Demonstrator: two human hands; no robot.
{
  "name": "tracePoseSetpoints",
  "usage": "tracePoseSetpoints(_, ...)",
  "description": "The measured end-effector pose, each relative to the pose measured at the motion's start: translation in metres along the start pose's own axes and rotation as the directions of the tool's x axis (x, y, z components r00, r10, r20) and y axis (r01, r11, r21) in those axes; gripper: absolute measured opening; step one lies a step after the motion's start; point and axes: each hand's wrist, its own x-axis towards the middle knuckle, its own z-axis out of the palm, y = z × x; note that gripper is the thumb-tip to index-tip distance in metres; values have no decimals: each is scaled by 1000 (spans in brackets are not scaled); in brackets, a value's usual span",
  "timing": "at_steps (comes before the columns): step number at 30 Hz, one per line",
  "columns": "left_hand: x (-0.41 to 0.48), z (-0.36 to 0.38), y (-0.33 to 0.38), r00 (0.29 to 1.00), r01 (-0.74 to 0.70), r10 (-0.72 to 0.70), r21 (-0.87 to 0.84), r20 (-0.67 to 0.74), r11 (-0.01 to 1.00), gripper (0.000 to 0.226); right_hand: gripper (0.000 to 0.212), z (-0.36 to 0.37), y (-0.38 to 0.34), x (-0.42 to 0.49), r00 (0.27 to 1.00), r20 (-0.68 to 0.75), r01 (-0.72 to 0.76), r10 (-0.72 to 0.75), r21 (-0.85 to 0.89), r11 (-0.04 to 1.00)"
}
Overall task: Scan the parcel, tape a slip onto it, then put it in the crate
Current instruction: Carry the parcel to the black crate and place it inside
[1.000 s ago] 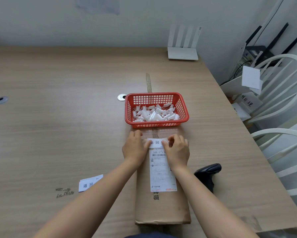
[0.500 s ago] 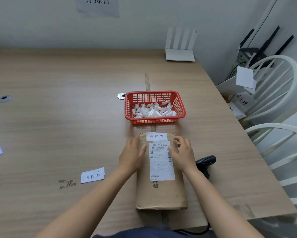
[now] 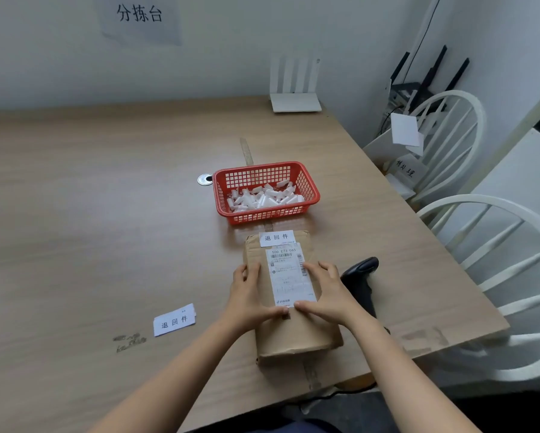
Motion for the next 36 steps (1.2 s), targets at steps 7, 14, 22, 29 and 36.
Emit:
tracePoseSetpoints(7,-6,-23,4,994,-97,98,-23,47,995,108,89,8,-29,-23,994,-93,-64,65,16,998)
tracePoseSetpoints(14,-16,-38,37,952,-289,289,-14,100,957,115,85,-10,-46,-67,951,-298,-59,87,105,993)
tracePoseSetpoints(22,-32,3,115,853,-468,455,-13,255,884,114,87,-51,-13,-143,830,-507,-173,231,161,972)
tracePoseSetpoints(29,-69,104,193,690,-596,574,-104,441,796,112,90,-83,61,-247,674,-612,-306,414,280,910)
tracePoseSetpoints(36,-130,224,274,529,-670,648,-199,548,715,111,89,-120,150,-363,524,-676,-394,518,346,851)
